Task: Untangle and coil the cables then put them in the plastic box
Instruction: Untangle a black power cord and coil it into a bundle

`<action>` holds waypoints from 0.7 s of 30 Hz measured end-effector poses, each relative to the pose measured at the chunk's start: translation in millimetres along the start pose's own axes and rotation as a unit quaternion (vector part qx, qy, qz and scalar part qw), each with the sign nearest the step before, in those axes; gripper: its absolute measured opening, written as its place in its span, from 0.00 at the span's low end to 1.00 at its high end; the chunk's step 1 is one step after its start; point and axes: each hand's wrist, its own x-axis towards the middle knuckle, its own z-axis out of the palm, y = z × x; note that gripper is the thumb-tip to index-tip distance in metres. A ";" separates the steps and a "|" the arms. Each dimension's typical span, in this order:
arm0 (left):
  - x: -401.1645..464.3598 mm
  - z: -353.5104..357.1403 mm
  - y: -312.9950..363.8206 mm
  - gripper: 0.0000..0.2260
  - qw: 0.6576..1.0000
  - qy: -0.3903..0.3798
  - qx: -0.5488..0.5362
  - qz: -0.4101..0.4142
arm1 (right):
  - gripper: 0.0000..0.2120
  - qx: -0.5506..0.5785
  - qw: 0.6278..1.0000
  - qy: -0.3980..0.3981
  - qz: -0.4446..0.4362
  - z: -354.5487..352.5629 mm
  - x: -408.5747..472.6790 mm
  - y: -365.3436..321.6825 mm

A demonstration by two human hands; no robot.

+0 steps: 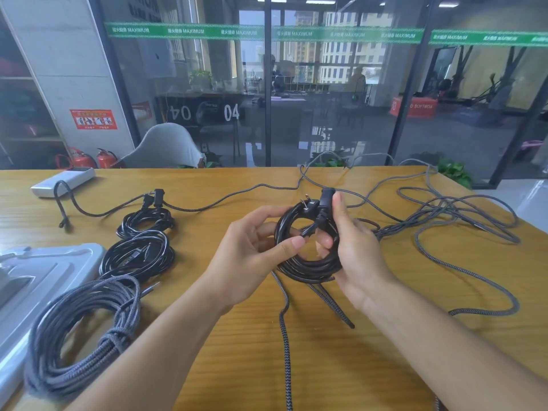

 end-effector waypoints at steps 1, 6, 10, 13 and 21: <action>0.0 1.4 -1.4 0.19 1.000 -0.004 -0.002 0.001 | 0.25 0.015 1.000 0.009 0.008 1.4 -0.6 -0.5; -0.4 4.1 -6.0 0.20 1.000 -0.008 -0.003 -0.029 | 0.24 0.028 0.999 0.011 0.016 1.2 -1.7 -1.4; -0.6 16.9 -6.4 0.19 0.998 0.025 0.031 -0.043 | 0.28 -0.068 0.997 -0.006 -0.043 -1.4 0.0 8.8; 0.0 21.0 -4.9 0.14 0.995 0.072 0.064 -0.026 | 0.29 -0.121 0.990 -0.059 -0.049 -0.6 -3.5 9.9; 6.1 4.3 -12.2 0.13 0.983 0.164 0.068 -0.045 | 0.11 -0.177 0.979 -0.072 -0.077 -3.3 2.2 11.6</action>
